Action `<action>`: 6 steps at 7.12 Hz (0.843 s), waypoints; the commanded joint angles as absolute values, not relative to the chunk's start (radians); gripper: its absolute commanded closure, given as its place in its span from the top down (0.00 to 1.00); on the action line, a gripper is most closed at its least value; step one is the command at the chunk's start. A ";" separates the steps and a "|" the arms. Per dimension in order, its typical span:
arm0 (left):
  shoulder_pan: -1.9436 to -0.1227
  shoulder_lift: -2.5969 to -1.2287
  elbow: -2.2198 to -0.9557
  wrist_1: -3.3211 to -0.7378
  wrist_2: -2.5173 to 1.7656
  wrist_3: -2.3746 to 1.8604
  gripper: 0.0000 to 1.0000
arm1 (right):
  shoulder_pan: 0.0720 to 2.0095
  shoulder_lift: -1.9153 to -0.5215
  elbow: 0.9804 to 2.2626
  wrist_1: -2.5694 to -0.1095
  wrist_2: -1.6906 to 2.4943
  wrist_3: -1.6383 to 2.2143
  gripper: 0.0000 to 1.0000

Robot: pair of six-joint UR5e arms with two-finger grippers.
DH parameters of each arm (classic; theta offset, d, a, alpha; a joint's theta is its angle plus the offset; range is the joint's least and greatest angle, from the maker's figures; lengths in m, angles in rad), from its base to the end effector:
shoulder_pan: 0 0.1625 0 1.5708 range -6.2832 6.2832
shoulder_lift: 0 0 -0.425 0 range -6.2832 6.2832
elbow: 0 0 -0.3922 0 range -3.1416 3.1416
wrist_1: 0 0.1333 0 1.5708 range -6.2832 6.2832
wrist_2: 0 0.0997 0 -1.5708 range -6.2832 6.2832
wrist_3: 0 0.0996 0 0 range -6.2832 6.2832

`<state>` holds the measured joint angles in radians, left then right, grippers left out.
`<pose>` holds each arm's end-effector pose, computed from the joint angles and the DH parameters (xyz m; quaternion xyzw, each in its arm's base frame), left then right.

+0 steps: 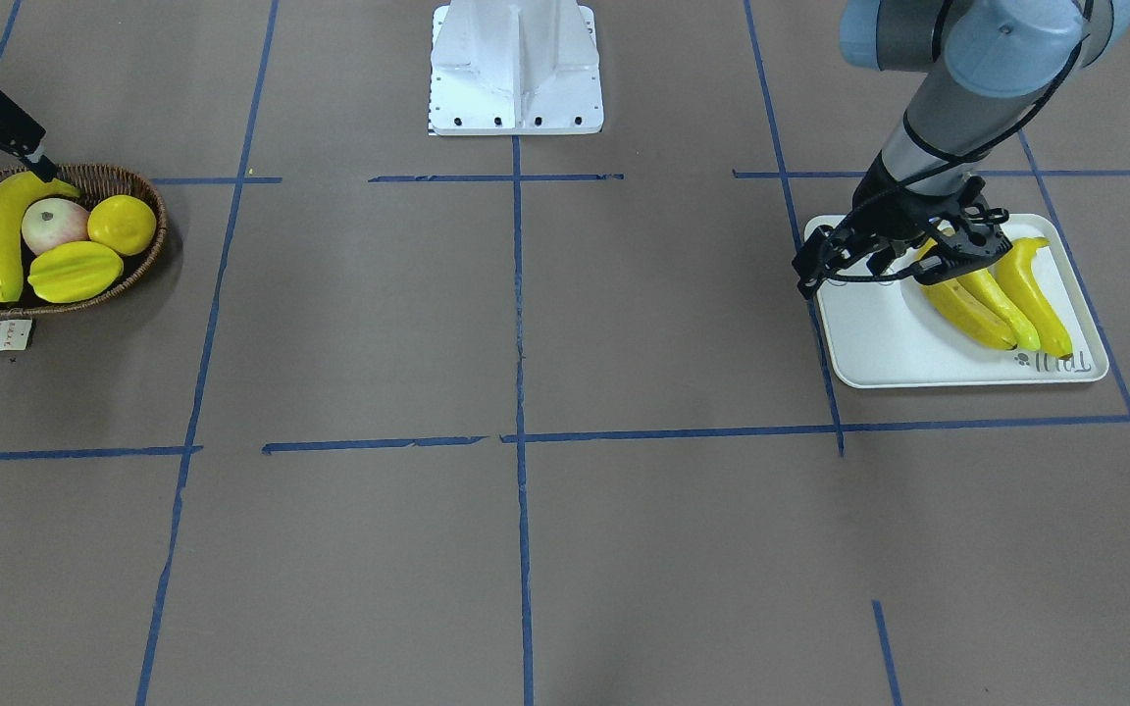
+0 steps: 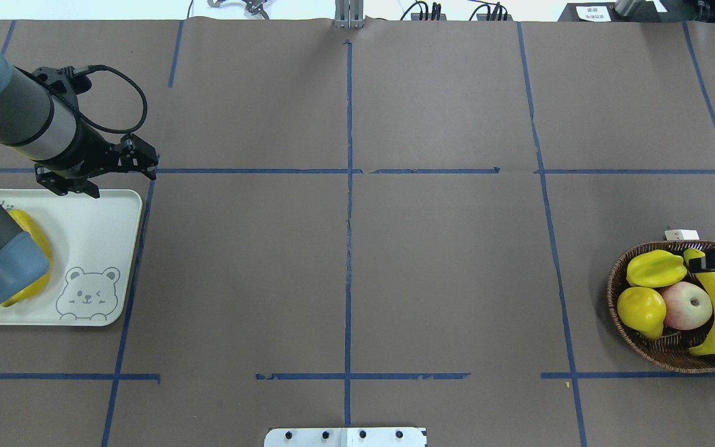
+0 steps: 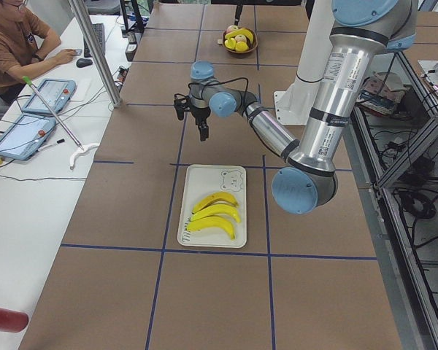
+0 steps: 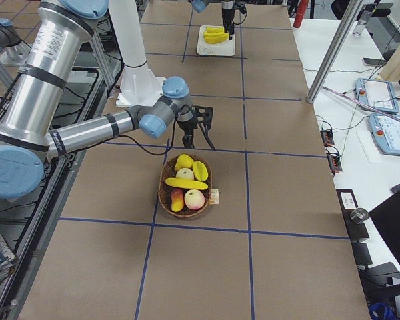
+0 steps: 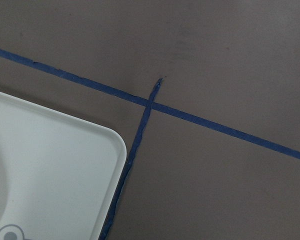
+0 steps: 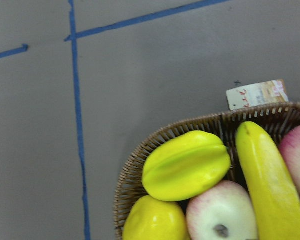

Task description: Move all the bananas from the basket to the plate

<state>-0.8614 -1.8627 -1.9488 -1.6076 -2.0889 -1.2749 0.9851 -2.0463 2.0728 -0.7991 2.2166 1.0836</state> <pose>0.3022 -0.4809 0.3271 -0.0183 0.4115 -0.1679 0.8956 -0.1180 -0.3106 0.5141 0.0308 -0.4694 0.0958 0.8772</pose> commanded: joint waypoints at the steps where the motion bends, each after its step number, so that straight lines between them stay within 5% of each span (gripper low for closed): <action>1: -0.841 -1.870 -1.953 -1.608 -2.086 -1.293 1.00 | 0.996 -2.086 1.993 -0.756 2.230 1.075 1.00; 6: -0.841 -1.870 -1.962 -1.608 -2.086 -1.293 1.00 | 0.916 -2.091 1.916 -0.756 2.230 1.000 1.00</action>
